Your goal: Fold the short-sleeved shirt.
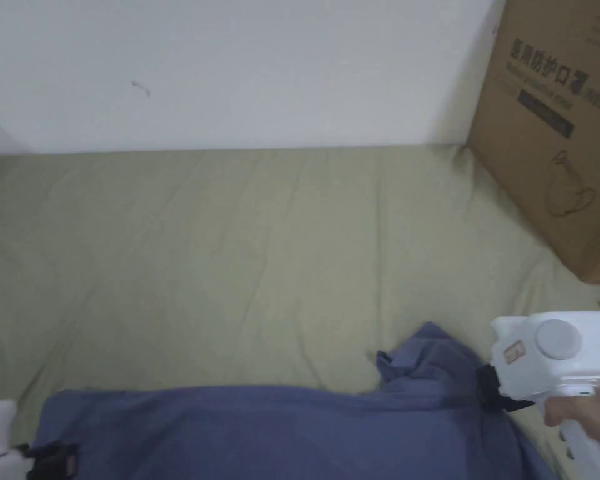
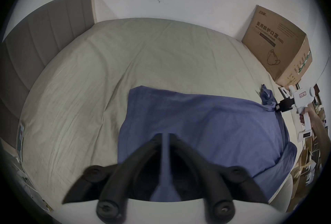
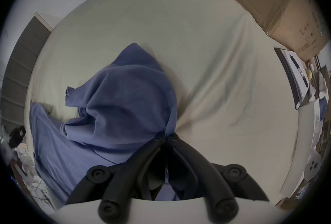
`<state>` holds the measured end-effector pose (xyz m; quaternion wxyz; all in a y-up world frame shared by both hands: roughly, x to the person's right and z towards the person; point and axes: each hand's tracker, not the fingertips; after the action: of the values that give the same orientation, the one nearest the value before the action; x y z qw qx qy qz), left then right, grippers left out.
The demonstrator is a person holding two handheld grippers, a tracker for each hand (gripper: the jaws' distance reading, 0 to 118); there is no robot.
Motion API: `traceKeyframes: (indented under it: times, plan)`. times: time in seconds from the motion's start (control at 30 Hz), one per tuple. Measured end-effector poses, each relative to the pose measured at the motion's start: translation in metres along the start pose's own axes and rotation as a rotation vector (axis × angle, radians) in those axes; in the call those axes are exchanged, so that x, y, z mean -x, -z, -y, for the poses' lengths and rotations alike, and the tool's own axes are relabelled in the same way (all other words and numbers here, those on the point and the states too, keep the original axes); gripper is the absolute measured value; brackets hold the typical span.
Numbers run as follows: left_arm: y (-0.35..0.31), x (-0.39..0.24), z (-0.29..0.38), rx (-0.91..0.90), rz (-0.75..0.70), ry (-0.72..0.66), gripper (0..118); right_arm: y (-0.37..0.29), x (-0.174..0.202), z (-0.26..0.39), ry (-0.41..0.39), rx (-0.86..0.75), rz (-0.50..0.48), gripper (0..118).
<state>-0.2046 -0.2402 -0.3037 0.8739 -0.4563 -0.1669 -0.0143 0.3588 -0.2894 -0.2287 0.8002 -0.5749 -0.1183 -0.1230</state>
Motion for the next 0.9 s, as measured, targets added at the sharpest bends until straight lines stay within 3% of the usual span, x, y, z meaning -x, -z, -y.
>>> traceKeyframes:
  times: [0.03,0.07,0.1,0.3,0.33,0.4,0.43,0.47,0.53,0.57,0.6,0.7,0.9]
  plan:
    - [0.004,-0.002,-0.006,0.006,-0.008,0.02,73,-0.001,0.001,0.001,0.007,0.001,-0.002,0]
    - [0.01,-0.001,-0.014,0.007,-0.012,0.039,100,0.0,0.0,0.001,0.016,0.001,-0.003,0]
    - [0.018,0.0,-0.022,0.003,-0.014,0.051,111,0.0,0.0,0.002,0.024,-0.002,-0.004,0]
    - [0.085,0.017,-0.066,0.133,-0.071,0.002,112,-0.005,0.001,0.007,0.042,-0.013,-0.018,0]
    - [0.096,0.019,-0.068,0.151,-0.122,0.005,110,-0.005,0.001,0.007,0.043,-0.014,-0.022,0]
    - [0.119,0.024,-0.063,0.203,-0.212,0.015,91,-0.004,0.001,0.008,0.047,-0.012,-0.023,0]
    - [0.132,0.031,-0.057,0.27,-0.162,-0.01,91,-0.004,0.003,0.006,0.047,-0.01,-0.02,0]
    - [0.13,0.033,-0.053,0.195,-0.132,-0.071,91,-0.004,0.005,0.006,0.044,-0.007,-0.015,0]
    - [0.122,0.03,-0.066,0.218,-0.146,-0.057,90,-0.008,0.008,0.006,0.024,-0.005,-0.004,0]
    - [0.119,0.027,-0.07,0.222,-0.147,-0.031,82,-0.009,0.007,0.003,0.013,-0.006,0.0,0]
    - [0.113,0.023,-0.074,0.212,-0.163,0.004,71,-0.013,0.006,0.003,0.006,-0.012,0.0,0]
    - [0.102,0.024,-0.084,0.214,-0.124,0.005,2,-0.031,0.001,0.005,0.035,-0.045,-0.023,0]
    - [0.046,0.025,-0.08,0.138,-0.055,-0.021,2,-0.093,-0.006,0.018,0.043,-0.118,-0.077,0]
